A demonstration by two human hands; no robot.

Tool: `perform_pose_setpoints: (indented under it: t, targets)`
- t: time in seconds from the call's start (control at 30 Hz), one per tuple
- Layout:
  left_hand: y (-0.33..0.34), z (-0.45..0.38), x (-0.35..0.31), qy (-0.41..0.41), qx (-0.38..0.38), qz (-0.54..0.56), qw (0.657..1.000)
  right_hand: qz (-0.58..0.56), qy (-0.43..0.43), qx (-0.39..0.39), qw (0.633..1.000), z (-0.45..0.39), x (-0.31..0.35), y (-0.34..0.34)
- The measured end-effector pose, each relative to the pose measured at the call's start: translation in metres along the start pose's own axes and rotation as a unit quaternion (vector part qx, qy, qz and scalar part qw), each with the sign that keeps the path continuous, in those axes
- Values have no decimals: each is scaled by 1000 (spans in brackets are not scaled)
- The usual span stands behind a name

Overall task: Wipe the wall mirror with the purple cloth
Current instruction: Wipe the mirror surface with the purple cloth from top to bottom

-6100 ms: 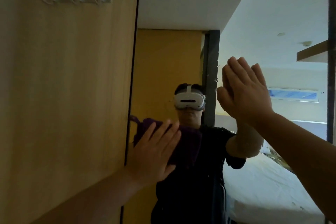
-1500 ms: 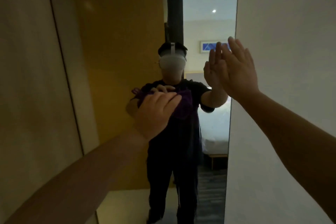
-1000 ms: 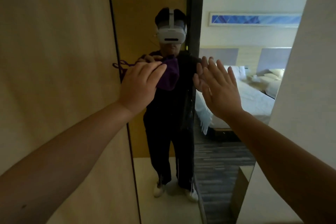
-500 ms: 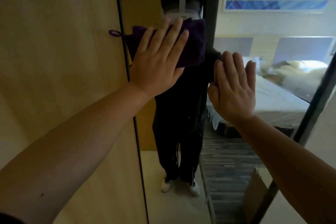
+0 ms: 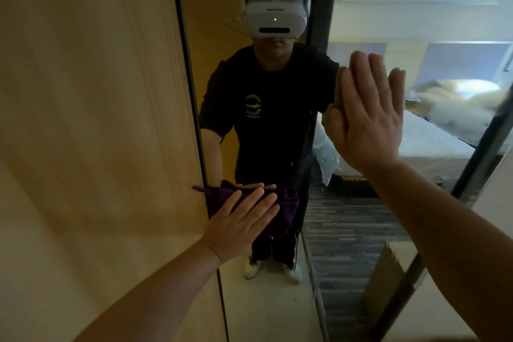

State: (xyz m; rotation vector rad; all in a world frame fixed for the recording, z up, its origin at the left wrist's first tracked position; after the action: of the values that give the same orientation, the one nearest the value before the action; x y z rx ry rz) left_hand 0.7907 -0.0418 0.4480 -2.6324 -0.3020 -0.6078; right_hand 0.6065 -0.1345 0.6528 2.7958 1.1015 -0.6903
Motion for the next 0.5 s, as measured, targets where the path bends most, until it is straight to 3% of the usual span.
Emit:
perform_pose_setpoints:
  t: [0.17, 0.3, 0.43, 0.5]
  targets:
    - [-28, -29, 7, -45, 26, 123, 991, -81, 29, 37, 996, 7, -16, -23]
    - [-73, -121, 30, -126, -70, 197, 970, -51, 76, 71, 993, 25, -54, -48]
    - [-116, -246, 56, -139, -184, 139, 963, 5, 85, 118, 989, 41, -90, -45]
    - [-117, -297, 58, -136, -176, 75, 972, 7, 62, 123, 990, 47, -98, -41]
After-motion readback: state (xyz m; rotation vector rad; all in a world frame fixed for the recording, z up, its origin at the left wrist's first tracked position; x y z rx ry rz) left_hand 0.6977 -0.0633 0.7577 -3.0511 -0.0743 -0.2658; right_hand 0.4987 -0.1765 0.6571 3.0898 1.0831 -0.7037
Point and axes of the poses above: each hand's wrist, its own z-axis away from the middle knuckle, its own y-axis out of the palm, x = y × z, the point moved 6 cm from there along -z, towards the middle knuckle, and after that the axes turned 11 degrees about -y, right-handed, at the moved point
